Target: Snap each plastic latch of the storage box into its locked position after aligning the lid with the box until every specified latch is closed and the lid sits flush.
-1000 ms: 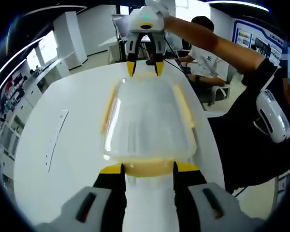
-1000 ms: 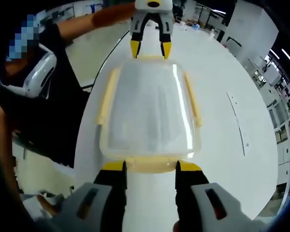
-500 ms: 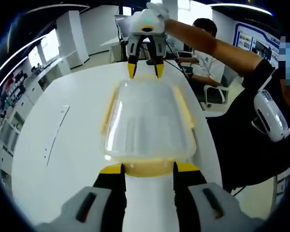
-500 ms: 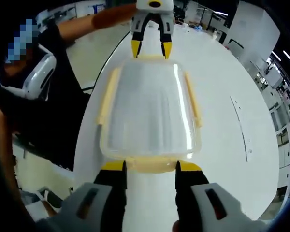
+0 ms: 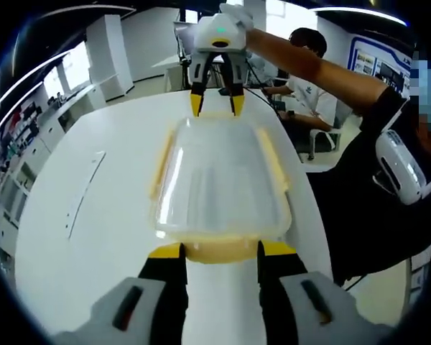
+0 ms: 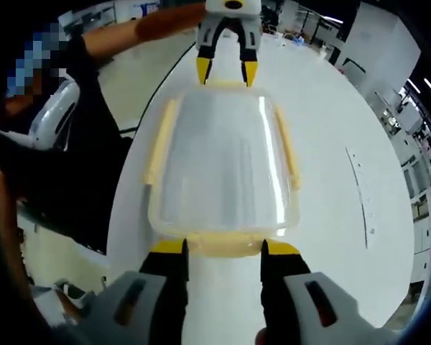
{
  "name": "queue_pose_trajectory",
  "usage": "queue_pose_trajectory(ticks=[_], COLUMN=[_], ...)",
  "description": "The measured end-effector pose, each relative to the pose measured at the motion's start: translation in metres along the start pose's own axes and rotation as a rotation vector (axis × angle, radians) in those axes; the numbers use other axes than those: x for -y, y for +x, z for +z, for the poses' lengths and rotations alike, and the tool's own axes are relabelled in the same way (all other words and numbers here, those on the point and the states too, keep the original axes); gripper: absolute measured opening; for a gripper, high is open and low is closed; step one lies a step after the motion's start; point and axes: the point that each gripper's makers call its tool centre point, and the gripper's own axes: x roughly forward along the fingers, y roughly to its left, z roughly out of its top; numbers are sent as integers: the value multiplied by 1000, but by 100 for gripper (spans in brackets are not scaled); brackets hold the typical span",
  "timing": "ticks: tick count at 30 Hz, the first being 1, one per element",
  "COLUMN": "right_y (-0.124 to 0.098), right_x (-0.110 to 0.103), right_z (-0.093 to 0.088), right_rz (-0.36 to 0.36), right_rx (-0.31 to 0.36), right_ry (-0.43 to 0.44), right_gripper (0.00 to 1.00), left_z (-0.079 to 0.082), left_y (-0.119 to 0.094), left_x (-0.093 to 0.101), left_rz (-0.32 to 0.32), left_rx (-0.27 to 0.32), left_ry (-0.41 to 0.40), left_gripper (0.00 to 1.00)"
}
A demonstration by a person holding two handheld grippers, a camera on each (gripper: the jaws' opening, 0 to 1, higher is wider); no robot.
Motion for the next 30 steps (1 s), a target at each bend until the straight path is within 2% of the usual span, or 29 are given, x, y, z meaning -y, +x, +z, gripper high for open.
queue_pose_trajectory(ticks=[14, 30], right_y=[5, 11], right_x=[-5, -6], right_z=[-4, -5], right_rz=[26, 26], right_rx=[-1, 5], right_ry=[21, 20], right_gripper=[36, 36], left_z=[-3, -8], left_y=[5, 10], left_x=[3, 4], left_rz=[-26, -35], left_rx=[15, 24], left_ry=[-5, -9], left_gripper=[35, 35])
